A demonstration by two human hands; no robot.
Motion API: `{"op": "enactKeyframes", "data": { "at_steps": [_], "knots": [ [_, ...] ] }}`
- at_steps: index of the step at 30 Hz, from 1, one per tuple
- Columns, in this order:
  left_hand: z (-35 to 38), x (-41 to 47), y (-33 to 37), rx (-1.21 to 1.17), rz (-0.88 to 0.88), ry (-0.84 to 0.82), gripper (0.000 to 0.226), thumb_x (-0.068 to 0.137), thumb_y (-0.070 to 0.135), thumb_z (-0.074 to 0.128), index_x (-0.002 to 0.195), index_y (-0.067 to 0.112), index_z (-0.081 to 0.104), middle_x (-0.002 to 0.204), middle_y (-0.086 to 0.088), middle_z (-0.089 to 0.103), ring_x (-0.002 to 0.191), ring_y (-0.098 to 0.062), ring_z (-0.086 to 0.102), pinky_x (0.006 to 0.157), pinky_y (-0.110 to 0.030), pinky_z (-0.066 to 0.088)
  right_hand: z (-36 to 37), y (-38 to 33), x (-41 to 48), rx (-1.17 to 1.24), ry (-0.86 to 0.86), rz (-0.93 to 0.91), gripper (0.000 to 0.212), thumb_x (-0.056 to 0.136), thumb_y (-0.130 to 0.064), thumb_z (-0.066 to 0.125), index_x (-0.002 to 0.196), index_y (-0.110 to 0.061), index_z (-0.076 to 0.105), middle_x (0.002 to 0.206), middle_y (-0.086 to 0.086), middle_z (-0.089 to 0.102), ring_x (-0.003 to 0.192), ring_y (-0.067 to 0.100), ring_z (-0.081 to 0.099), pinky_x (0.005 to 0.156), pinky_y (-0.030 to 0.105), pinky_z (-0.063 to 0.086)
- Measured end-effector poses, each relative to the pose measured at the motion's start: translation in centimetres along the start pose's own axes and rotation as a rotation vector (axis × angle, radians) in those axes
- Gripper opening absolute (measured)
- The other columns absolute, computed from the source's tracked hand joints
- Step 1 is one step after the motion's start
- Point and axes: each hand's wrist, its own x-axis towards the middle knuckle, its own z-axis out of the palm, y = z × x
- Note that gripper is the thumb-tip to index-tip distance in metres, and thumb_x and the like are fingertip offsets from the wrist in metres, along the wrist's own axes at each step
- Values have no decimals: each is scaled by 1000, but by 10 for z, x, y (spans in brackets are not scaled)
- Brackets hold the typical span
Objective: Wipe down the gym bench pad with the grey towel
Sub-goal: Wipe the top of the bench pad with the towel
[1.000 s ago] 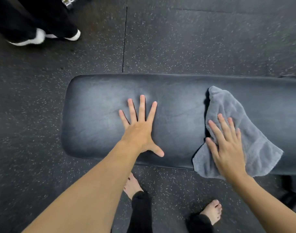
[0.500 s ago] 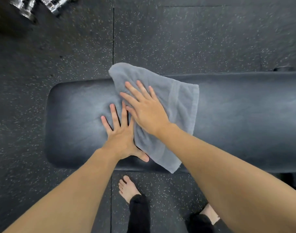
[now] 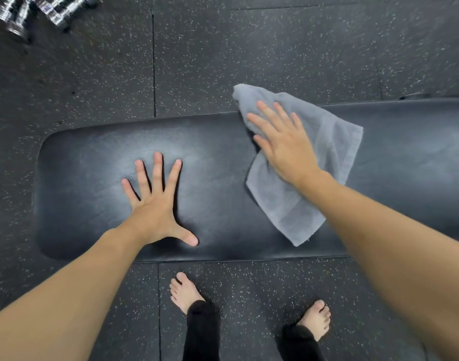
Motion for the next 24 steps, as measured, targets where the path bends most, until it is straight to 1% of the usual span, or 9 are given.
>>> {"op": "enactKeyframes", "data": {
  "at_steps": [5,9,12,18,21,23,24],
  "knots": [
    [1,0,-1,2,-6,11,174,26,73,85,140,41,-42,142,3,-59,131,-36,-53,109,-68,-20,-29,73,-25,9,25,94,47,106,-38,36,153,-30,38,166,-4,26,156,24,17,124,50,14],
    [3,0,-1,-7,-3,28,173,26,72,86,138,43,-43,143,4,-59,130,-36,-53,109,-67,-21,-42,103,-45,20,25,124,48,107,-35,37,155,-31,35,168,-3,21,156,24,12,125,51,12],
    [4,0,-1,-13,3,41,173,26,71,87,136,45,-44,143,3,-58,131,-36,-52,109,-67,-20,-43,104,-58,26,26,139,48,108,-35,36,155,-31,34,169,-4,18,157,23,9,125,49,9],
    [6,1,0,4,-12,75,173,27,70,87,139,44,-42,145,3,-56,133,-35,-51,110,-68,-18,-29,89,-115,37,65,176,49,107,-39,34,154,-28,36,169,-4,19,157,23,7,126,49,10],
    [4,0,11,23,-51,101,173,33,60,93,146,36,-36,151,-4,-50,139,-41,-42,112,-68,-12,-22,79,-147,46,73,196,50,106,-39,34,154,-27,38,168,-5,20,157,21,7,126,45,9],
    [4,2,25,-1,-71,141,168,40,53,96,150,32,-30,154,-7,-44,143,-44,-34,114,-68,-7,-18,73,-166,48,75,205,50,105,-39,34,154,-27,38,168,-5,21,157,20,7,126,48,11],
    [4,4,33,-20,-53,164,165,42,52,96,151,34,-27,156,-5,-42,144,-43,-32,114,-68,-6,-16,70,-174,48,75,210,51,105,-39,34,154,-27,38,168,-5,21,157,21,8,126,50,12]
  ]
}}
